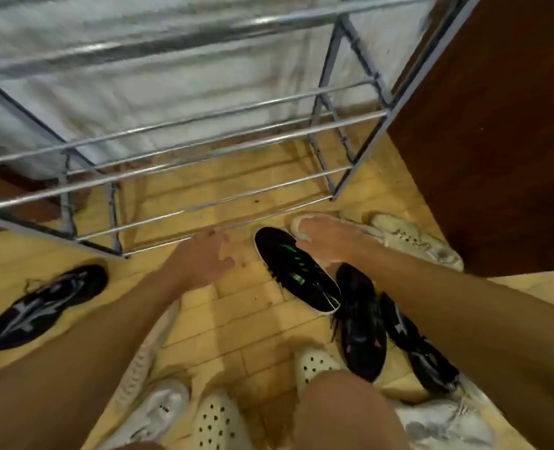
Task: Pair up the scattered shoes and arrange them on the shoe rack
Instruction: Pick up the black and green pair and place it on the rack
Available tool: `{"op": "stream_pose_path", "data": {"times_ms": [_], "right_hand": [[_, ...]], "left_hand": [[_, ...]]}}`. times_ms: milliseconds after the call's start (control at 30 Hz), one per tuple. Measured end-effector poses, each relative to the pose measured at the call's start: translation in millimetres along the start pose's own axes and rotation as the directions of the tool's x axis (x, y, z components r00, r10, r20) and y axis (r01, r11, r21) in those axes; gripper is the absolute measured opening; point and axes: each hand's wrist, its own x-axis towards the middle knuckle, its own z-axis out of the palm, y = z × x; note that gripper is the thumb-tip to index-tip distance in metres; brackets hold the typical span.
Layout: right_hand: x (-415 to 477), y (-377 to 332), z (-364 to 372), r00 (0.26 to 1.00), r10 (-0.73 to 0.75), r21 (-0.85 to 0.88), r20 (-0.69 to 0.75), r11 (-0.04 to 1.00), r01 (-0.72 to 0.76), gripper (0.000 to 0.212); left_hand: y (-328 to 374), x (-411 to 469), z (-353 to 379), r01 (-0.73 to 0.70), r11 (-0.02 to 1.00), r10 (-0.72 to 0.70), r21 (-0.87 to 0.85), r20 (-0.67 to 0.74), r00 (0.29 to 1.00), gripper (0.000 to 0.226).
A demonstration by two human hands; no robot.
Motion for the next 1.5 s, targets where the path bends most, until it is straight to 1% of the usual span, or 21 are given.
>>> {"op": "stream_pose_path", "data": {"times_ms": [133, 233, 333, 400, 500, 533, 633, 667, 733, 767, 833, 900, 967, 1000, 1033, 1067, 1133, 1267, 1367, 1433, 1500], "right_hand": [[32.8, 32.9, 50.5, 0.984, 0.171, -0.154, 0.047, 0.975, -0.162, 0.049], [45.8, 54.7, 90.3, 0.971, 0.217, -0.187, 0.105, 0.963, -0.195, 0.048], [47.5, 69.4, 115.4, 0.947, 0.269, -0.057, 0.176, 0.963, -0.263, 0.051], [41.5, 71.9, 128.1, 0.933, 0.266, 0.026, 0.242, 0.959, -0.281, 0.055], [40.9, 74.4, 144.6, 0.941, 0.286, 0.085, 0.180, 0.949, -0.304, 0.052], [41.3, 73.8, 146.0, 0.940, 0.298, 0.097, 0.166, 0.944, -0.316, 0.046], [35.0, 66.5, 152.8, 0.925, 0.308, 0.109, 0.222, 0.935, -0.337, 0.020], [30.9, 63.7, 154.9, 0.929, 0.297, 0.119, 0.219, 0.937, -0.328, 0.020], [25.2, 53.9, 156.2, 0.936, 0.298, 0.185, 0.188, 0.925, -0.332, 0.035], [22.6, 50.0, 158.0, 0.942, 0.294, 0.206, 0.164, 0.923, -0.324, 0.035], [19.1, 43.5, 160.8, 0.950, 0.303, 0.253, 0.079, 0.915, -0.313, 0.024], [19.4, 37.9, 161.9, 0.939, 0.345, 0.377, 0.016, 0.867, -0.325, 0.019], [16.0, 29.8, 162.7, 0.925, 0.378, 0.516, 0.046, 0.783, -0.346, 0.012], [15.1, 27.6, 165.5, 0.917, 0.395, 0.556, 0.060, 0.750, -0.359, 0.024], [14.7, 25.8, 169.4, 0.908, 0.412, 0.564, 0.077, 0.733, -0.380, 0.046], [12.6, 23.1, 174.2, 0.900, 0.425, 0.547, 0.093, 0.734, -0.403, 0.061], [13.1, 20.0, 183.2, 0.891, 0.447, 0.526, 0.078, 0.741, -0.418, 0.069], [27.4, 20.4, 190.1, 0.890, 0.444, 0.560, 0.106, 0.713, -0.422, 0.060], [28.2, 17.7, 181.8, 0.897, 0.356, 0.659, 0.263, 0.612, -0.436, 0.030], [24.8, 15.4, 168.8, 0.907, 0.317, 0.639, 0.278, 0.644, -0.421, 0.026], [21.0, 12.6, 149.4, 0.938, 0.270, 0.559, 0.217, 0.753, -0.346, 0.029]], "left_hand": [[-3.7, 40.6, 36.2, -0.022, 0.998, 0.023, 0.066, -0.004, 1.000, 0.044], [5.2, 56.8, 51.6, -0.025, 0.997, 0.027, 0.076, -0.029, 0.999, 0.044], [20.1, 53.6, 60.1, -0.045, 0.999, 0.046, 0.013, -0.091, 0.995, 0.045], [30.8, 45.7, 64.6, -0.063, 0.998, 0.062, -0.010, -0.080, 0.995, 0.041], [38.3, 33.3, 68.3, -0.071, 0.997, 0.069, -0.021, -0.077, 0.995, 0.040], [37.6, 31.0, 69.6, -0.063, 0.997, 0.060, -0.036, -0.077, 0.995, 0.041], [31.9, 17.5, 73.6, -0.001, 0.999, -0.001, -0.042, -0.040, 0.999, 0.045], [29.6, 11.5, 73.8, 0.010, 0.999, -0.011, -0.034, -0.033, 0.999, 0.046], [25.0, -0.2, 72.7, 0.029, 0.999, -0.031, -0.042, -0.039, 0.999, 0.046], [23.3, -6.8, 72.5, 0.040, 0.998, -0.042, -0.053, -0.045, 0.998, 0.045], [19.7, -18.7, 72.9, 0.053, 0.997, -0.056, -0.063, -0.051, 0.997, 0.044], [17.4, -29.3, 74.0, 0.054, 0.995, -0.059, -0.079, -0.055, 0.997, 0.043], [15.2, -36.9, 76.9, 0.059, 0.992, -0.066, -0.110, -0.063, 0.996, 0.042], [14.1, -39.2, 79.6, 0.057, 0.991, -0.065, -0.121, -0.069, 0.995, 0.041], [13.4, -40.5, 83.0, 0.054, 0.990, -0.063, -0.128, -0.068, 0.996, 0.040], [12.7, -40.5, 87.1, 0.050, 0.990, -0.059, -0.130, -0.062, 0.996, 0.040], [11.0, -39.9, 94.0, 0.038, 0.990, -0.045, -0.133, -0.053, 0.998, 0.040], [1.0, -37.2, 100.1, 0.018, 0.985, -0.021, -0.172, -0.017, 1.000, 0.039], [-8.8, -36.8, 96.5, 0.059, 0.979, -0.058, -0.196, 0.011, 0.998, 0.039], [-12.7, -37.6, 88.3, 0.085, 0.968, -0.090, -0.236, -0.009, 0.996, 0.038], [-14.8, -41.7, 76.7, 0.098, 0.963, -0.110, -0.250, -0.035, 0.993, 0.038]]}}
